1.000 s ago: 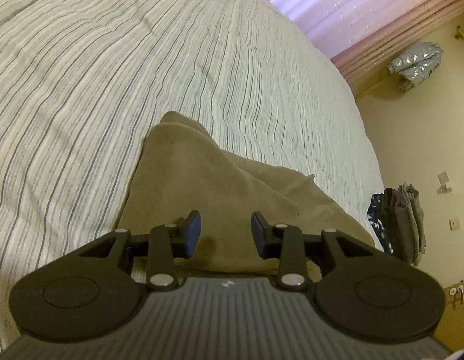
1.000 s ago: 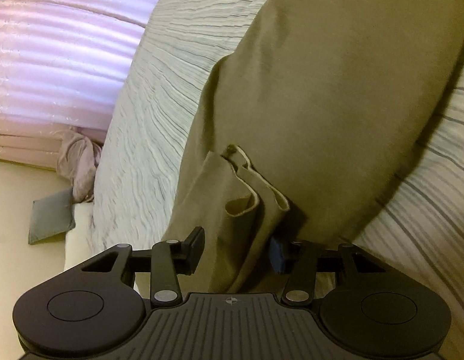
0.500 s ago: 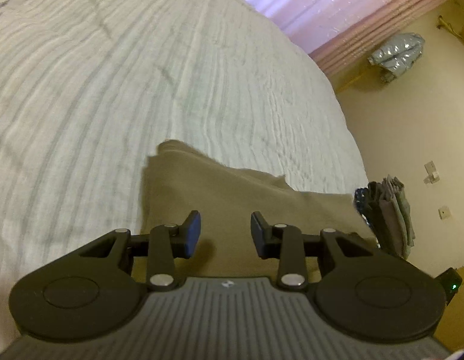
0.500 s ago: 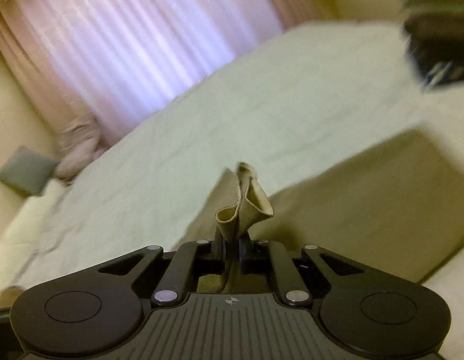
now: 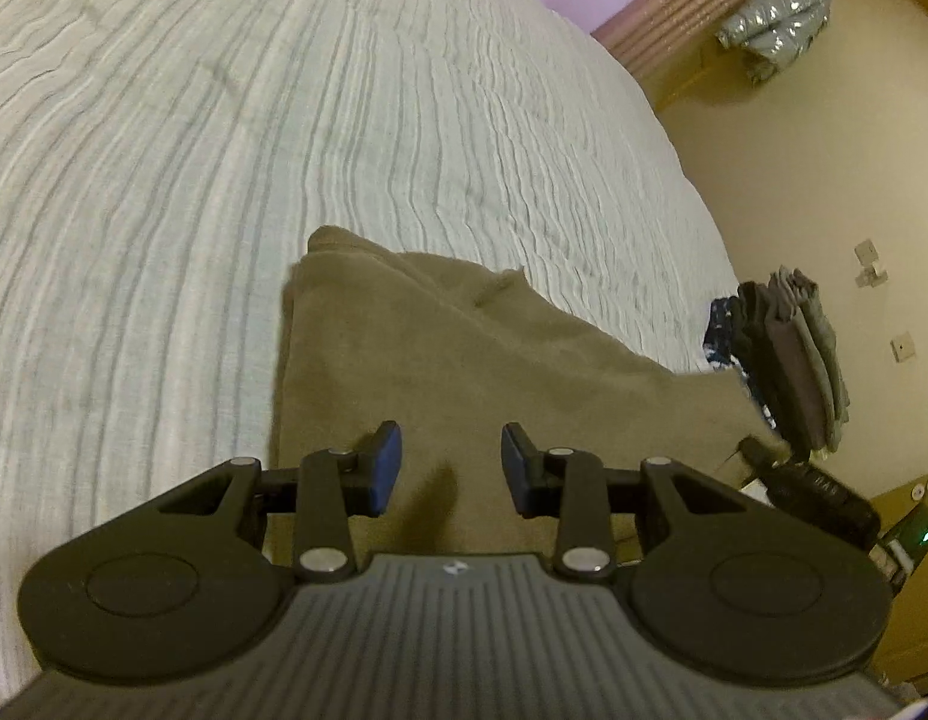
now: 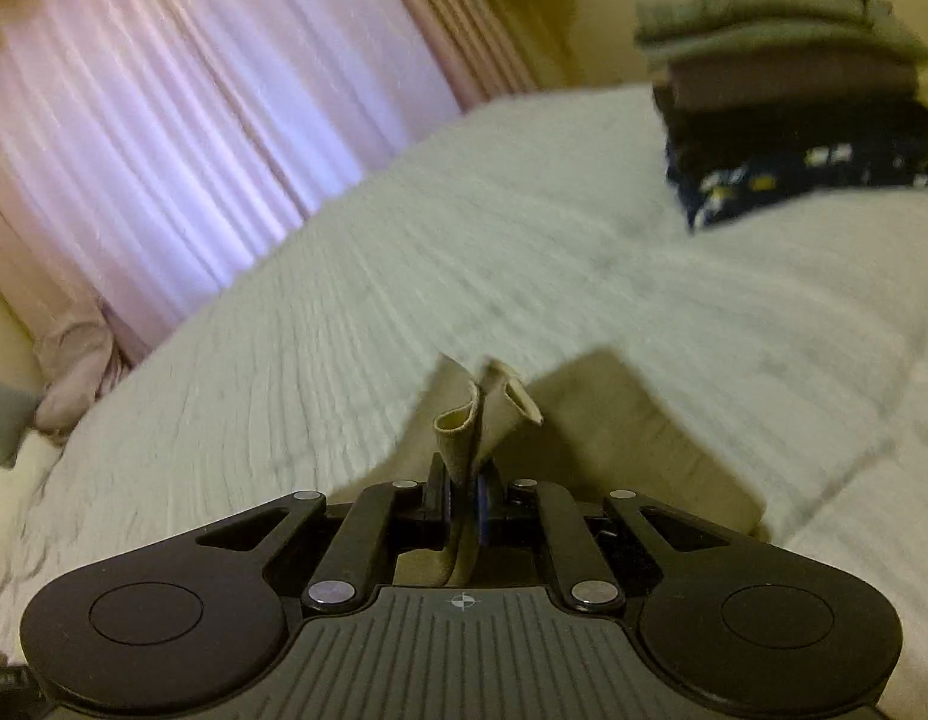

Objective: Fold clothes

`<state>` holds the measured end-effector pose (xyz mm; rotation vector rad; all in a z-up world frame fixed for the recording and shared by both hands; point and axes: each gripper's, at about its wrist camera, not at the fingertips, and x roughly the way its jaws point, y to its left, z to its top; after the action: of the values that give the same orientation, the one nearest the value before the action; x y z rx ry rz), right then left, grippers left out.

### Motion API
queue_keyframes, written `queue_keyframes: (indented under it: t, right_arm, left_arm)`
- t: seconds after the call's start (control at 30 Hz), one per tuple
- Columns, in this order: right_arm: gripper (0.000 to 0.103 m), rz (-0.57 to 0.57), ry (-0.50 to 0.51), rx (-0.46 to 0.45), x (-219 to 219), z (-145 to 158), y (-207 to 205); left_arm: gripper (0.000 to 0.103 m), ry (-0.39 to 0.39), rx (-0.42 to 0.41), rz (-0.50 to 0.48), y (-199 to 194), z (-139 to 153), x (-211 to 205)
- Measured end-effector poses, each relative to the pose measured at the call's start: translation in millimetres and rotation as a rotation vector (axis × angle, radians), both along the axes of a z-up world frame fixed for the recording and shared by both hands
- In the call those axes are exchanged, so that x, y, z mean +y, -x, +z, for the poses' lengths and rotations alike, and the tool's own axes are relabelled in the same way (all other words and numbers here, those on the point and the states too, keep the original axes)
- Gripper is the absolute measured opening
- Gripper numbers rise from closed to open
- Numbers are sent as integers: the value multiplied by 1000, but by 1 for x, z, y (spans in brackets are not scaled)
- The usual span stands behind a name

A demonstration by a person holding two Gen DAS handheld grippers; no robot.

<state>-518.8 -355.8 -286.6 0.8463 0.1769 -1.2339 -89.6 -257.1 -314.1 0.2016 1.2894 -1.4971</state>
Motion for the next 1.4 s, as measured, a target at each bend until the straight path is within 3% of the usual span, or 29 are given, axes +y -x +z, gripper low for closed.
queue_keyframes:
  t: [0.2, 0.33, 0.43, 0.53, 0.63, 0.7, 0.8, 0.87, 1.03, 1.1, 1.17, 1.3, 1.4]
  right_arm:
    - [6, -87, -99, -46, -6, -33, 37]
    - [6, -83, -65, 6, 1, -29, 36]
    - [7, -125, -150, -24, -6, -45, 46]
    - [7, -89, -208, 20, -10, -48, 47]
    - [7, -112, -207, 81, -11, -37, 51]
    - [7, -147, -180, 176, -10, -25, 48]
    - [7, -153, -70, 293, -7, -5, 35]
    - [7, -75, -10, 306, -10, -3, 23]
    - [7, 78, -40, 361, -39, -36, -6]
    - [7, 84, -71, 385, -56, -53, -5]
    - [8, 34, -75, 389, -65, -58, 5]
    - [8, -43, -72, 356, -61, -37, 27]
    - [8, 3, -75, 313, -36, -21, 22]
  left_arm:
    - [30, -26, -30, -36, 20, -7, -6]
    - [30, -43, -39, -44, 24, -12, -4]
    - [30, -47, -51, -44, 27, -14, -4]
    - [30, -50, -60, -40, 27, -13, -5]
    - [30, -40, -91, -47, 28, -7, -9]
    - [29, -18, -123, -50, 28, -1, -14]
    - [29, 19, -161, -54, 28, 4, -26]
    - [29, 41, -195, -64, 29, 4, -39]
    - [27, 72, -301, -119, 33, -17, -74]
    - [18, 62, -346, -125, 30, -27, -88]
    - [18, 54, -381, -116, 25, -32, -99]
    - [16, 70, -356, -50, 14, -14, -95]
    - [16, 73, -319, -82, 22, 2, -69]
